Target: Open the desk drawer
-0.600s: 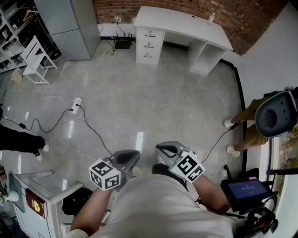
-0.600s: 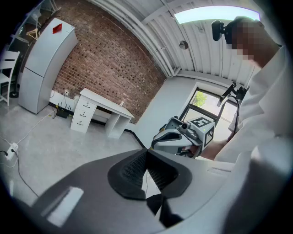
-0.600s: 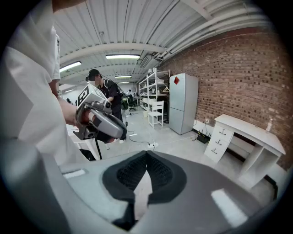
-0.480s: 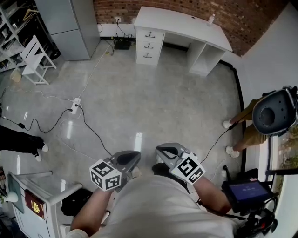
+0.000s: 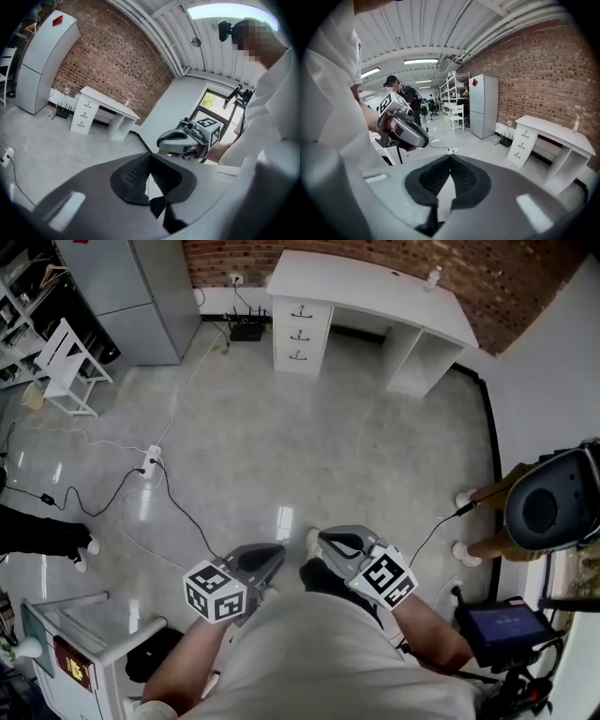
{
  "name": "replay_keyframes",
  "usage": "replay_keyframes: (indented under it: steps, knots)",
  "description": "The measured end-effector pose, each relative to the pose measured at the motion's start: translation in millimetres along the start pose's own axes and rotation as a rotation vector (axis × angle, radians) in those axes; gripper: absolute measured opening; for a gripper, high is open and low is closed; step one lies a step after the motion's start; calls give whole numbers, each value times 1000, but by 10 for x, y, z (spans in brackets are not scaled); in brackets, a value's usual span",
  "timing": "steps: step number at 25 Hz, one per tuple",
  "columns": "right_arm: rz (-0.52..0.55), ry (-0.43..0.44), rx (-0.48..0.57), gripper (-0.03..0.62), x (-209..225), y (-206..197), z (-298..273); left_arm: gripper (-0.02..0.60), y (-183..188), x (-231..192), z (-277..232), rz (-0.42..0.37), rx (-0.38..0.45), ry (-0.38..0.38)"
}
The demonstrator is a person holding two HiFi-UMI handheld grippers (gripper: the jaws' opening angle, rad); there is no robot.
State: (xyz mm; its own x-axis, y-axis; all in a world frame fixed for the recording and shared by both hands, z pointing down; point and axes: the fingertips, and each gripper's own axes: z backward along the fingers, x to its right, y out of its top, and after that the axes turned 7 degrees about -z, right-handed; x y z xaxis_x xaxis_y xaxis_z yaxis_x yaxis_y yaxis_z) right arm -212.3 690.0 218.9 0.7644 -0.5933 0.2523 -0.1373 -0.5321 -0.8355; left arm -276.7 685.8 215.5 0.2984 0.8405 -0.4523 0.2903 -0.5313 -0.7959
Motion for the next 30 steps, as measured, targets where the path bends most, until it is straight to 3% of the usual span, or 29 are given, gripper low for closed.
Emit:
replay_keyframes:
  steps: [8, 15, 22, 26, 30]
  knots:
    - [-26, 52, 58, 3, 1628, 379, -72, 5, 896, -729, -1231, -19, -24, 76]
    - [-78, -3, 82, 40, 2348, 445, -116, 5, 1206, -1066, -1711, 19, -10, 71]
    - [-82, -18, 68, 46, 3154, 625, -607, 5, 1516, -1925, -2245, 91, 30, 51]
    - [-91, -58, 54, 51, 3571, 947, -906, 14, 1831, -2483, -2416, 105, 56, 22]
    - [-81, -76, 24, 54, 4255, 1337, -1197, 24, 2270, -3184, -2857, 125, 60, 1]
